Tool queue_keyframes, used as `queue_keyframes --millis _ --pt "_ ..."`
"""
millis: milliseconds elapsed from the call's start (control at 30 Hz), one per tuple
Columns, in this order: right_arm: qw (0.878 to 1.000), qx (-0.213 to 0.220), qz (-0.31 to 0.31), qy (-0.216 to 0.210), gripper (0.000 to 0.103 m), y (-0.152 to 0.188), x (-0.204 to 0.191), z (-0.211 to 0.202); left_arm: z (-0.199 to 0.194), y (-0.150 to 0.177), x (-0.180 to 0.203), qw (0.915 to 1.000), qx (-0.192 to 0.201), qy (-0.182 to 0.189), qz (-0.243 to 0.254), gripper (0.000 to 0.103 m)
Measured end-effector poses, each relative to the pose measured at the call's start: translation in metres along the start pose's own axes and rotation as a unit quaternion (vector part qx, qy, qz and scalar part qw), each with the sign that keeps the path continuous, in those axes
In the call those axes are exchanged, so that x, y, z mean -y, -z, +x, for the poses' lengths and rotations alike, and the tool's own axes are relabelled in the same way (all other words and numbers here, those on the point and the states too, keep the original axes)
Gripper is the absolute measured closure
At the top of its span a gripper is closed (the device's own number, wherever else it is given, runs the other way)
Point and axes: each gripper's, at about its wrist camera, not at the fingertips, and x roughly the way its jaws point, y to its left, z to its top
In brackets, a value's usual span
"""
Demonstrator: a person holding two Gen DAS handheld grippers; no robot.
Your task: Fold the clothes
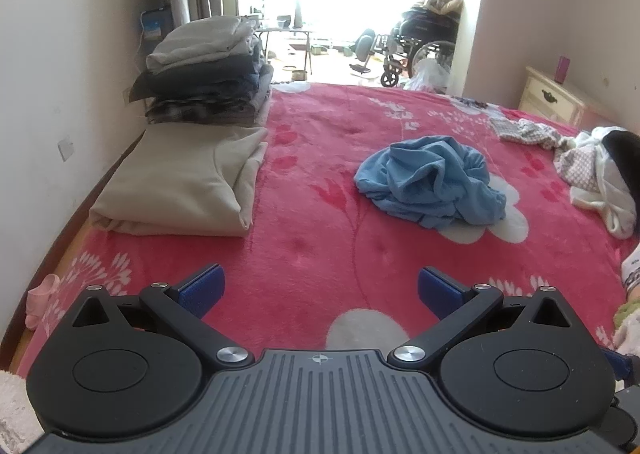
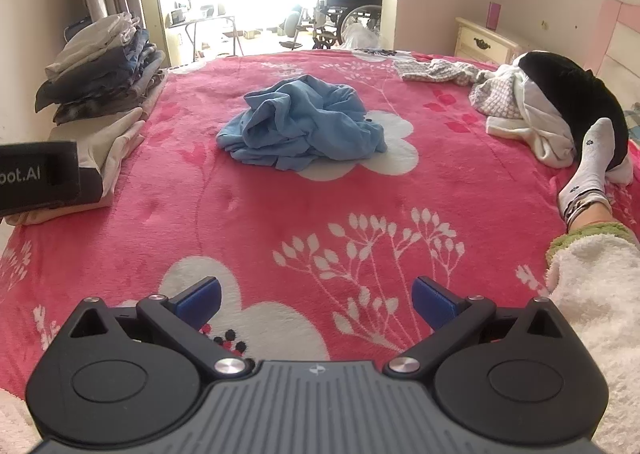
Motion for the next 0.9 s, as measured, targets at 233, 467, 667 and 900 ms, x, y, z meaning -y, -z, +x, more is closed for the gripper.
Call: queue_keyframes --millis 233,467,667,900 --pt "1.0 0.003 0.001 -0.001 0.0 -0.001 -0.002 -0.006 -0.003 0.002 -0.006 0.9999 -0.002 -0.013 0.003 0.0" --pt "1.0 0.005 0.003 -0.004 0.0 -0.005 -0.002 -0.012 0.0 0.008 -0.024 0.9991 -0.037 -0.001 -0.02 0.0" --pt "1.0 0.005 0.007 -0.006 0.0 -0.005 -0.003 -0.018 -0.003 0.01 -0.03 0.9983 -0.045 -0.003 -0.038 0.0" --pt "1.0 0.005 0.013 -0.006 0.0 -0.006 -0.002 -0.017 -0.007 0.009 -0.027 0.9989 -0.035 -0.013 -0.028 0.0"
